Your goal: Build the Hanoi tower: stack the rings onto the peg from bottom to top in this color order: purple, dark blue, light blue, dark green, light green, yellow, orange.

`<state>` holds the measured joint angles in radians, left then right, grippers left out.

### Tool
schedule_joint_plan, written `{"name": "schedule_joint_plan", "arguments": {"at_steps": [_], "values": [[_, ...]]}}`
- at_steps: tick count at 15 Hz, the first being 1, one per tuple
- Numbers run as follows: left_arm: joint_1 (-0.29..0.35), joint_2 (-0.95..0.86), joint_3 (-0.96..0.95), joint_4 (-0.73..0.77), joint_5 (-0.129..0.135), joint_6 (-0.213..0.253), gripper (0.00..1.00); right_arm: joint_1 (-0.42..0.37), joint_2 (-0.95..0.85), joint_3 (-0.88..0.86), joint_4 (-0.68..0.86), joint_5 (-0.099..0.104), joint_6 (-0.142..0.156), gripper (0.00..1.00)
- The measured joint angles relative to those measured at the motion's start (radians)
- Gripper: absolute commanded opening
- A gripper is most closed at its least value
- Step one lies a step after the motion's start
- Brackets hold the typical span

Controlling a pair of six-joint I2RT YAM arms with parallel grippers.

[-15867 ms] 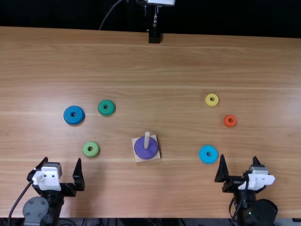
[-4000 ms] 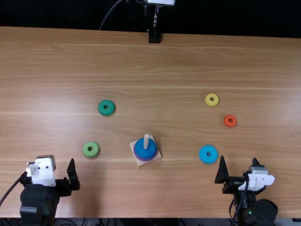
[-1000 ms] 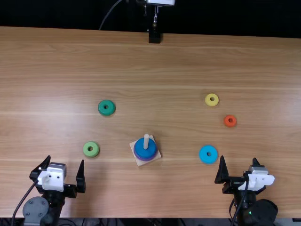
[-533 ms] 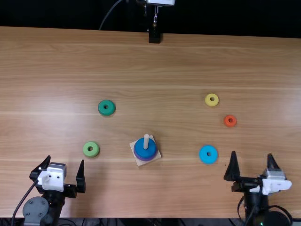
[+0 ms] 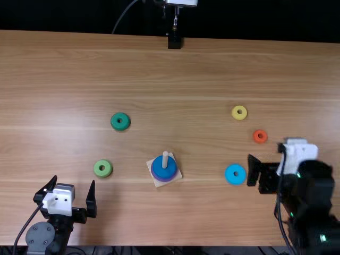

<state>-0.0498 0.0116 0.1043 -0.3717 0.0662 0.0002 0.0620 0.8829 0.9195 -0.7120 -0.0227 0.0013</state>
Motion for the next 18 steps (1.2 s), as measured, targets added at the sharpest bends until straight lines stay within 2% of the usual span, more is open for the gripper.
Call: {"name": "schedule_joint_plan", "arguments": {"at_steps": [3,8,10,14,16,18], "values": [[0.000,0.000,0.000,0.000,0.000,0.001,1.00,0.073,0.223,0.032,-0.017,0.001,0.003,1.00],[0.000,0.000,0.000,0.000,-0.002,0.000,1.00,0.076,0.464,0.032,-0.019,0.005,0.006,1.00],[0.000,0.000,0.000,0.000,-0.002,0.000,1.00,0.076,0.535,0.032,-0.018,0.005,0.016,1.00],[0.000,0.000,0.000,0.000,-0.002,0.000,1.00,0.076,0.650,0.032,-0.017,0.005,0.108,1.00],[0.000,0.000,0.000,0.000,-0.002,0.000,1.00,0.076,0.696,0.032,-0.018,0.005,0.136,1.00],[0.000,0.000,0.000,0.000,-0.002,0.000,1.00,0.076,0.708,0.029,-0.021,0.005,0.148,1.00]]}}
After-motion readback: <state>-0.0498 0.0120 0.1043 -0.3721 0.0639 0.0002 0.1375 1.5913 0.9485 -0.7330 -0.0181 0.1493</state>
